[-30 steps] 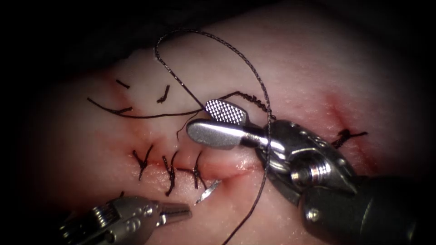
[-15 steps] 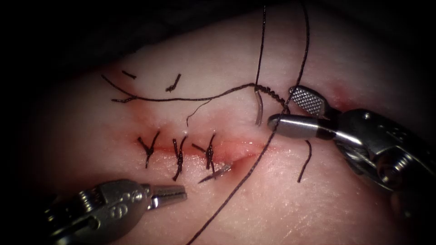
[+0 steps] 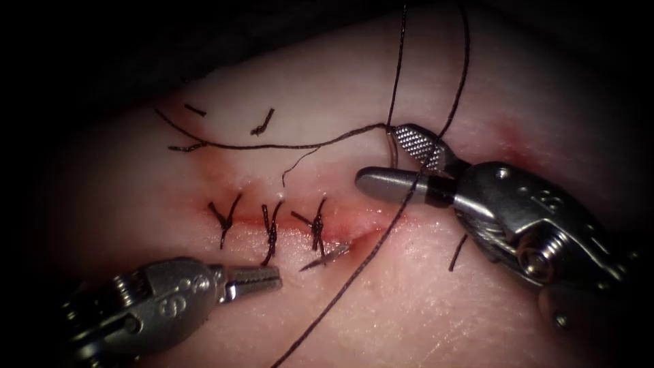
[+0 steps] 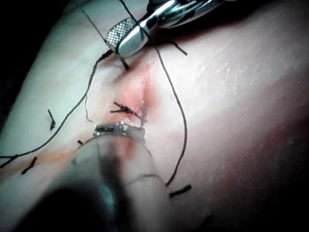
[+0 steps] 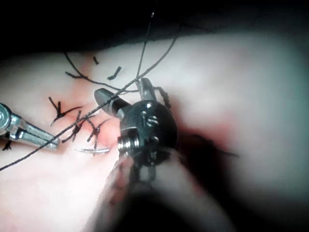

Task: Wound Closure
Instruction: Throw needle into skin above incision with right end-effector

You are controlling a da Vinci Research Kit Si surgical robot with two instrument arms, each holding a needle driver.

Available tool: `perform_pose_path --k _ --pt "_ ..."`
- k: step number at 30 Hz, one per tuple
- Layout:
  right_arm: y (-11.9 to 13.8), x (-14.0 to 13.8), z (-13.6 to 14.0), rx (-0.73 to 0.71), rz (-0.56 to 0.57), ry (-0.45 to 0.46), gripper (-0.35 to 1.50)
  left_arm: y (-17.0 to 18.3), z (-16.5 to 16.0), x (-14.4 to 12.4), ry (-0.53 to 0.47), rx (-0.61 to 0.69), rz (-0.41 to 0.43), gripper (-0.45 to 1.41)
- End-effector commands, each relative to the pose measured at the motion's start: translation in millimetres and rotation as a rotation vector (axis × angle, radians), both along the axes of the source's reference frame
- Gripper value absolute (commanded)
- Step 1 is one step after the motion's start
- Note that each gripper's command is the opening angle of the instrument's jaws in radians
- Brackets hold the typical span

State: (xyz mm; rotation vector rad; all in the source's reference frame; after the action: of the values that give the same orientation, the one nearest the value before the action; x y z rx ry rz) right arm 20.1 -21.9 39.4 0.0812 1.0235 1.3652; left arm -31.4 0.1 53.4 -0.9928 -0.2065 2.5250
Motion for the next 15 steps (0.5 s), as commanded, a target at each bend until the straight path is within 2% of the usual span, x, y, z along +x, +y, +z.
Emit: perform_pose_path --k 1,3,8,13,15 --pt "1.2 1.5 0.2 -0.017 -0.006 -0.02 0.58 0.9 0.3 -0.5 -0.001 -0.004 -0.001 -0.36" --pt "1.4 1.4 0.5 -0.022 0.004 -0.059 0.58 0.8 0.3 -0.4 -0.002 -0.005 0.0 -0.34" --pt "1.6 0.8 0.9 -0.017 0.009 -0.089 0.61 0.7 0.2 -0.2 0.001 -0.006 0.0 -0.34" --pt "1.3 0.7 1.1 -0.011 0.001 -0.121 0.54 0.6 0.2 -0.4 0.001 -0.009 -0.003 -0.34" --pt "1.3 0.8 1.4 -0.003 -0.005 -0.13 0.41 0.5 0.2 -0.4 0.003 -0.008 -0.001 -0.34"
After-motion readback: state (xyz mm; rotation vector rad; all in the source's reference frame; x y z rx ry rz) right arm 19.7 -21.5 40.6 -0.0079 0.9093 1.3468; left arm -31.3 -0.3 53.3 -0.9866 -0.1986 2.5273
